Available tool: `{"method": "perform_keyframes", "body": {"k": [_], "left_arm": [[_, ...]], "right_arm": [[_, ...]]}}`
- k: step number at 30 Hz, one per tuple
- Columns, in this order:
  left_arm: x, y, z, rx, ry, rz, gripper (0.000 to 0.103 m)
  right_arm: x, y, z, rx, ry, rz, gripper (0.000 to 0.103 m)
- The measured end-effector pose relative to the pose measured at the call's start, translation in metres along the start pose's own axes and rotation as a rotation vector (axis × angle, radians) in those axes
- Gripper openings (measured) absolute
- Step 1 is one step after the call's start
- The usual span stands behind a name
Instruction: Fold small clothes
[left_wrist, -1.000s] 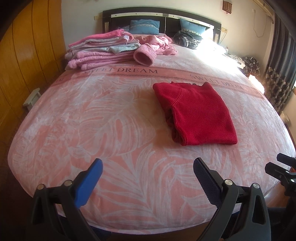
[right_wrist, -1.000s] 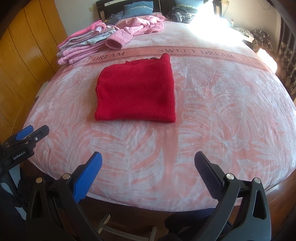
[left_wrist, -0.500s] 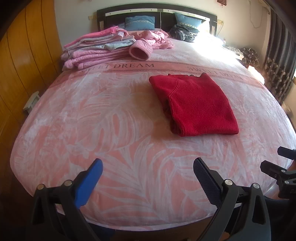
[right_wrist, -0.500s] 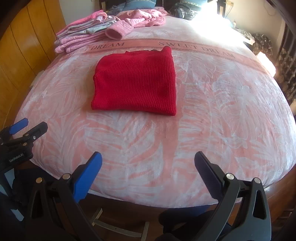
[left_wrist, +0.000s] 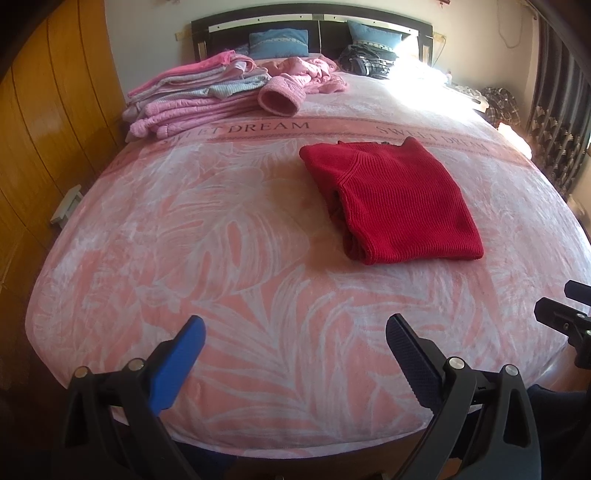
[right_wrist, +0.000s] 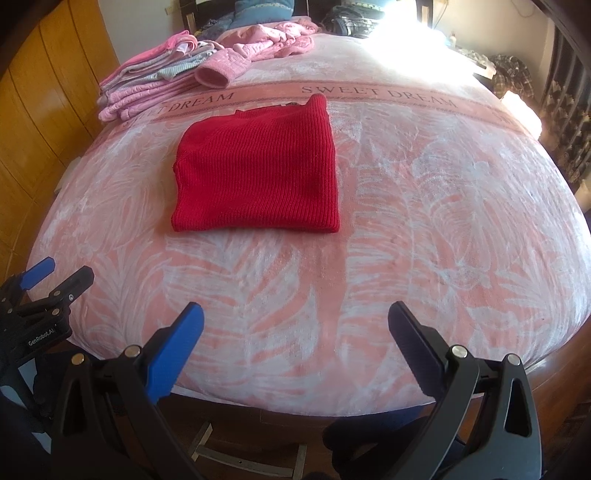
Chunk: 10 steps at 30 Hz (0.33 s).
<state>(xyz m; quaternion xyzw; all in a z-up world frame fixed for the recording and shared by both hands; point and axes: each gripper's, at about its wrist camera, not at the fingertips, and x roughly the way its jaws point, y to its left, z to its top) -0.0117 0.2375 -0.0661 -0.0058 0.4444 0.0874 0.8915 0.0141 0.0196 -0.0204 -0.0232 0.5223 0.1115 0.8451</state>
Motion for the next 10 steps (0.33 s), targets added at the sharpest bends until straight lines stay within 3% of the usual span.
{"method": "perform_keyframes", "body": {"k": [10], "left_arm": [[0.0001, 0.0008, 0.0011, 0.002, -0.007, 0.001, 0.099]], "right_arm": [[0.0054, -0.0016, -0.0014, 0.008, 0.026, -0.009, 0.099]]}}
